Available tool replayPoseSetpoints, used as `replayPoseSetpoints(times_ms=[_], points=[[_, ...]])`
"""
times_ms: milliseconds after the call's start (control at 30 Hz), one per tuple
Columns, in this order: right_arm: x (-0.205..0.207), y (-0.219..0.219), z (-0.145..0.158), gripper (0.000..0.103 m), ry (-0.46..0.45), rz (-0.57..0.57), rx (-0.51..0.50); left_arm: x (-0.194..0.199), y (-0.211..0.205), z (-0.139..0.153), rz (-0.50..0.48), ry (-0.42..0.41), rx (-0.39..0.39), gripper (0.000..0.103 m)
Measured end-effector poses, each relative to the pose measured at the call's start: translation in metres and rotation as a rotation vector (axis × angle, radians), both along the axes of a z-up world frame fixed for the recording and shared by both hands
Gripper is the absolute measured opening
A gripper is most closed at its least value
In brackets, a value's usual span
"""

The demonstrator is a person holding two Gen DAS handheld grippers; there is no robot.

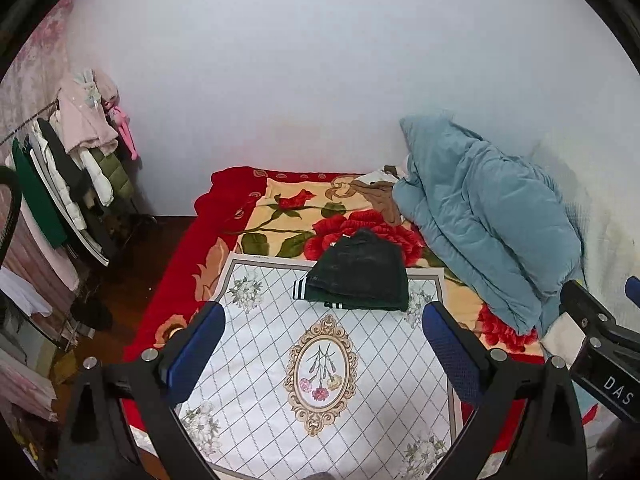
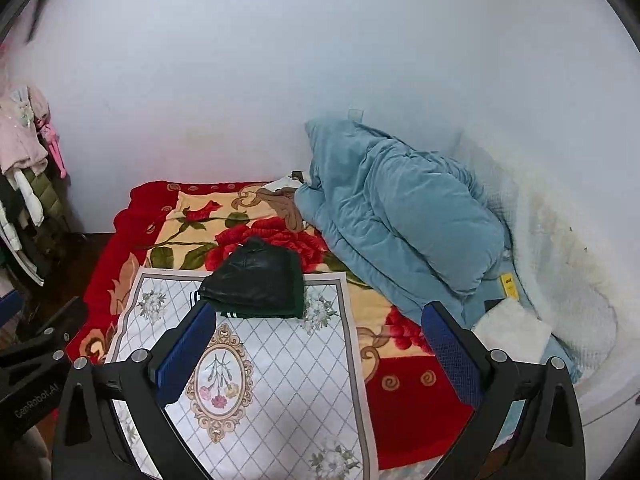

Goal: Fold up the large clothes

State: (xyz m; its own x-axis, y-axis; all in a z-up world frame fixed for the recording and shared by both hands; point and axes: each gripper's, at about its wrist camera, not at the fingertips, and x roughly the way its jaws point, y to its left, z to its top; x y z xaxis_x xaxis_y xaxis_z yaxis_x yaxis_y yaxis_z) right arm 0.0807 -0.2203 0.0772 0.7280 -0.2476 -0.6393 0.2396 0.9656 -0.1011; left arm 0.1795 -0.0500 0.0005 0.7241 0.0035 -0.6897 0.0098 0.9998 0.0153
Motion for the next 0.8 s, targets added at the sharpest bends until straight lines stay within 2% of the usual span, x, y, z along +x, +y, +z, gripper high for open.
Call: replayPoseSetpoints(times_ms=[167,433,800], points=[[-0.001,-0.006,0.002,0.103,0.027,0.022,0.019,-0.006,-0.004,0.002,-0.004,0.018,-0.002,0.101],[-0.002,-0.012,0.014,0.103,0.007,0.024,-0.010,-0.014,-0.003,0.010,0.012,0.001,-0.026,0.101],[-0.007,-0.017,0.015,0.103,0.006,0.038,0.017,-0.020,-0.005,0.014,0.019,-0.006,-0.019,0.101]])
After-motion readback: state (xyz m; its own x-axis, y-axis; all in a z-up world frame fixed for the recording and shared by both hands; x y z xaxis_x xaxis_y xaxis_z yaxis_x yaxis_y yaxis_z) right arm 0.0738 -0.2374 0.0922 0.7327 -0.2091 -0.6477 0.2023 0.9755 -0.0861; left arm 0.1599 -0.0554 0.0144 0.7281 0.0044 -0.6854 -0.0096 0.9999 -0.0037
